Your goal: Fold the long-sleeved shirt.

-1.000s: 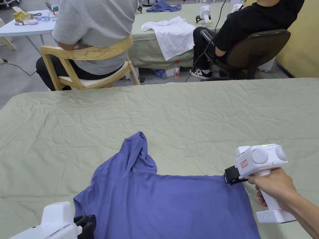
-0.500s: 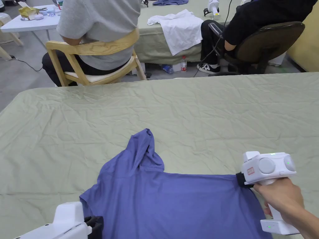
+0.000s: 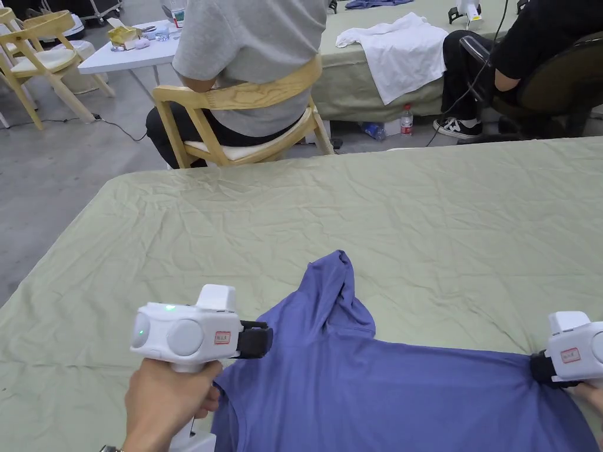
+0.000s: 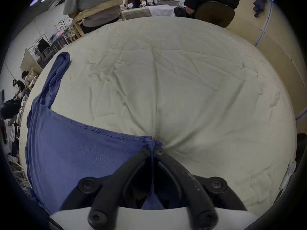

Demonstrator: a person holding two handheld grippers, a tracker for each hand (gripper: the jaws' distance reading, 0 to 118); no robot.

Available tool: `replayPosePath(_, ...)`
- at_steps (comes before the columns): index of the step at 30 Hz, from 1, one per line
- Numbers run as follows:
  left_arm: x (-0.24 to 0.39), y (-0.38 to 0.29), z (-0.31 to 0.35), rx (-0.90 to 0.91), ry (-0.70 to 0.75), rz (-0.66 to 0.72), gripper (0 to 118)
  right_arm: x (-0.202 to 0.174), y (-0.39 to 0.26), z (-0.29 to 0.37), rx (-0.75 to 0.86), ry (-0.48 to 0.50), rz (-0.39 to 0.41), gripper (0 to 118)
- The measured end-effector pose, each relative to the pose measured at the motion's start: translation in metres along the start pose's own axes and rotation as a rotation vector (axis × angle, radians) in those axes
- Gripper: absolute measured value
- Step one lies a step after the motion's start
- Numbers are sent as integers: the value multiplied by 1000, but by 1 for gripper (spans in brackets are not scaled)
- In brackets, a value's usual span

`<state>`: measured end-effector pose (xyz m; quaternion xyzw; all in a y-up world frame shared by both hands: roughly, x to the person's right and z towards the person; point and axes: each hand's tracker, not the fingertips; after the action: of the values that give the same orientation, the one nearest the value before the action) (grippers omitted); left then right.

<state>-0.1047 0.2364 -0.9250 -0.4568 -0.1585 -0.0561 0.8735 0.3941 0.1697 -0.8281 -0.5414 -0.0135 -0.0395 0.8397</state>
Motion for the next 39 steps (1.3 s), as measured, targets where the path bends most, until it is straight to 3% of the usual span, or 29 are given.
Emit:
replayPosePath(9, -11, 6, -106, -176, 8, 64, 75, -4, -2, 0, 3, 3, 1, 3)
replayPosePath(11, -7, 0, -107, -90, 5, 52, 77, -2, -1, -4, 6, -1, 0, 3)
replayPosePath(15, 1, -3, -99, -82, 36, 45, 74, -5, 1, -5, 7, -15, 9, 3)
replayPosePath(16, 0, -3, -97, -80, 37, 52, 70, -6, 2, -4, 6, -18, 10, 3)
replayPosePath(17, 1, -4, -90, -74, 42, 60, 52, -7, 1, -3, 8, -20, 8, 3)
replayPosePath(19, 5, -3, -79, -38, 44, 56, 3, -4, 2, -7, 14, -29, 4, 3)
replayPosePath(24, 8, -8, -46, -42, -1, 85, 2, -12, 6, 4, 55, -96, 88, 3)
replayPosePath(30, 4, 0, 55, 110, -31, 75, 2, 7, -10, 76, 226, 6, -26, 3)
replayPosePath(39, 19, 18, 227, 286, -23, -1, 2, 3, -37, 246, 537, 29, 28, 3)
